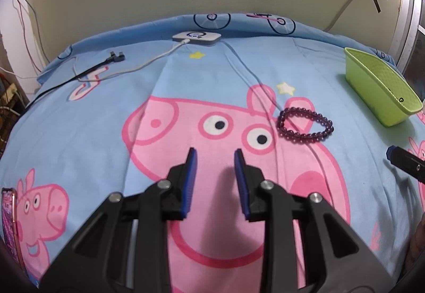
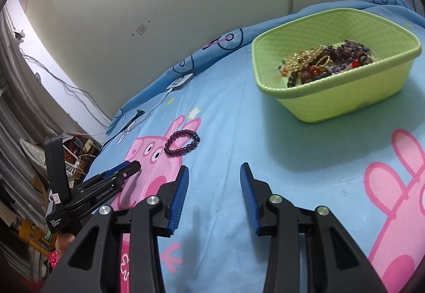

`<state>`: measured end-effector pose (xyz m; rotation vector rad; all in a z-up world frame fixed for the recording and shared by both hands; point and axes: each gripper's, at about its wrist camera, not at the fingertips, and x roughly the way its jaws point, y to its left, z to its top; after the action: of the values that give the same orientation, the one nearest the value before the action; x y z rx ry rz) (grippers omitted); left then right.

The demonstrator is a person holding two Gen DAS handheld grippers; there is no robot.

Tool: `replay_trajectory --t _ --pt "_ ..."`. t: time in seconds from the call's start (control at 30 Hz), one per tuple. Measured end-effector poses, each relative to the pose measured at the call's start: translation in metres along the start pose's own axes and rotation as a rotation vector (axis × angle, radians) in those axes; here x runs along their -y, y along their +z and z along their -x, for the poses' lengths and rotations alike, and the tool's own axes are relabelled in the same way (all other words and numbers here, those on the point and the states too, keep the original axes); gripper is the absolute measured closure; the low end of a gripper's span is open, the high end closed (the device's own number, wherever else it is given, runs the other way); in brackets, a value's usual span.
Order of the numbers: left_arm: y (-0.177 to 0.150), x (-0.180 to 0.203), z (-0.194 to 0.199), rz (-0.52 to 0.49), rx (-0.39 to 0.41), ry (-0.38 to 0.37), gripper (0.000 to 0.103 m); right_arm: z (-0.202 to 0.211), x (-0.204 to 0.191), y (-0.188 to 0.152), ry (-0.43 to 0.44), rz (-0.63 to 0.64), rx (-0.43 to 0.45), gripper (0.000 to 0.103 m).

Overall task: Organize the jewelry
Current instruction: 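Move the open right gripper toward the dark purple bead bracelet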

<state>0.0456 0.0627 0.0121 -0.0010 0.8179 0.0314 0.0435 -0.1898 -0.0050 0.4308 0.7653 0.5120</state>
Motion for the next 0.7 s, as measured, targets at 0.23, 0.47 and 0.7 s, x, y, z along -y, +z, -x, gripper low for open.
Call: replay_trajectory --t 0.23,0.47,0.7 --pt "0.0 0.001 0.001 -0.003 0.004 0.006 0.076 0.002 -0.003 -0.002 -0.034 0.005 0.016 0.081" --pt "-0.001 0.006 0.004 -0.029 0.022 0.028 0.076 0.01 0.002 -0.009 -0.04 -0.06 0.046 0.081" --pt "-0.002 0.009 0.008 -0.04 0.042 0.038 0.067 0.012 -0.004 -0.014 -0.049 -0.054 0.06 0.081"
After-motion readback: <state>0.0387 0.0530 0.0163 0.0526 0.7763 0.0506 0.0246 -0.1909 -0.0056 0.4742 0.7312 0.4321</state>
